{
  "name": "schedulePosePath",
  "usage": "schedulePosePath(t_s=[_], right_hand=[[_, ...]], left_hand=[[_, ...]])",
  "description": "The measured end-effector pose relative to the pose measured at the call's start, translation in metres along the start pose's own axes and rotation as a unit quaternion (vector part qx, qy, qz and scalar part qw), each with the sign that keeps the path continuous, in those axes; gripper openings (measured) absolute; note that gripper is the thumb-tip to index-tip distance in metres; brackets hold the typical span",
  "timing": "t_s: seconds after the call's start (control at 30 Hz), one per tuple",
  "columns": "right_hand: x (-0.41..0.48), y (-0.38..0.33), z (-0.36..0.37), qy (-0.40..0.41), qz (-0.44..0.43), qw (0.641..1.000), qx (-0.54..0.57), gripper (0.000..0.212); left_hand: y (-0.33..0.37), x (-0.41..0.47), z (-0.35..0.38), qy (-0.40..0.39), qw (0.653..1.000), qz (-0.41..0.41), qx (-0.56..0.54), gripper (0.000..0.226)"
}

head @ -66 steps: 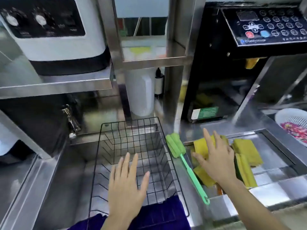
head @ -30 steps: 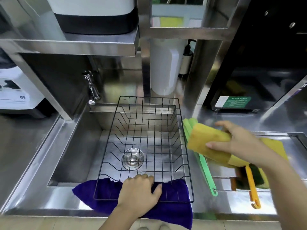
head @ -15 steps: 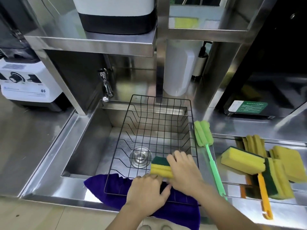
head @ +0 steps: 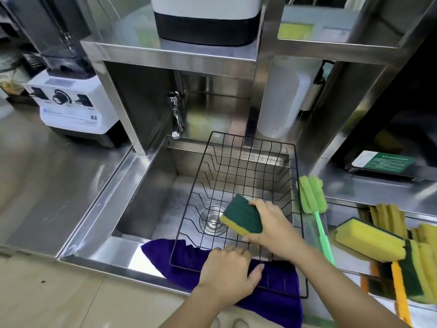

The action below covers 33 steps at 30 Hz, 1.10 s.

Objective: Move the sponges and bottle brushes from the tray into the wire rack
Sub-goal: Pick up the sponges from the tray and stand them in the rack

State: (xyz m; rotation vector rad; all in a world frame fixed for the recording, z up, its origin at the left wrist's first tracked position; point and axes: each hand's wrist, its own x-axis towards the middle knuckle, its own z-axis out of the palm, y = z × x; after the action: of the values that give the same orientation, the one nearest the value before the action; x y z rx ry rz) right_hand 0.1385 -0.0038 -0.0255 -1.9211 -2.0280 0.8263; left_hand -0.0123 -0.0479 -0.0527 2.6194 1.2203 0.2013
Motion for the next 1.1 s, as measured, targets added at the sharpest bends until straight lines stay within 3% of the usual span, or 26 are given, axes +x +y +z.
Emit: schedulePosePath(t_s=[0.13, 0.43, 0.53, 0.67, 0.8, 0.97, 1.1], right_hand=[[0.017, -0.014, 0.015, -0.069, -0.038, 0.997, 0.025, 0.085], [0.031, -0.012, 0.038, -0.211, -0.046, 0.973, 0.085, 0.063], [0.03, -0.015, 0.039, -0.187, -0.037, 0.976, 0.102, 0.055], [0.03, -0.028, 0.041, -0.149, -0.04, 0.987, 0.039, 0.051], [0.032, -0.037, 0.035, -0.161, -0.033, 0.985, -0.048, 0.055], [0.021, -0.035, 0.018, -0.195, -0.053, 0.977, -0.061, 0.051], [0.006, -0.018, -0.007, -0.092, -0.033, 0.995, -0.02, 0.045]], left_hand=[[0.0, 0.002, -0.008, 0.015, 1.0, 0.001, -0.004, 0.048], [0.003, -0.005, -0.015, 0.023, 0.999, 0.012, 0.02, 0.038], [0.002, -0.004, -0.014, 0.009, 1.0, 0.007, 0.028, 0.039], [0.002, -0.003, -0.013, 0.0, 1.0, 0.003, 0.03, 0.04], [0.005, -0.001, -0.013, -0.038, 0.999, -0.018, 0.022, 0.041], [0.02, 0.004, -0.014, -0.031, 0.999, 0.005, 0.013, 0.036], [0.029, 0.009, -0.005, -0.005, 0.999, 0.033, -0.009, 0.058]])
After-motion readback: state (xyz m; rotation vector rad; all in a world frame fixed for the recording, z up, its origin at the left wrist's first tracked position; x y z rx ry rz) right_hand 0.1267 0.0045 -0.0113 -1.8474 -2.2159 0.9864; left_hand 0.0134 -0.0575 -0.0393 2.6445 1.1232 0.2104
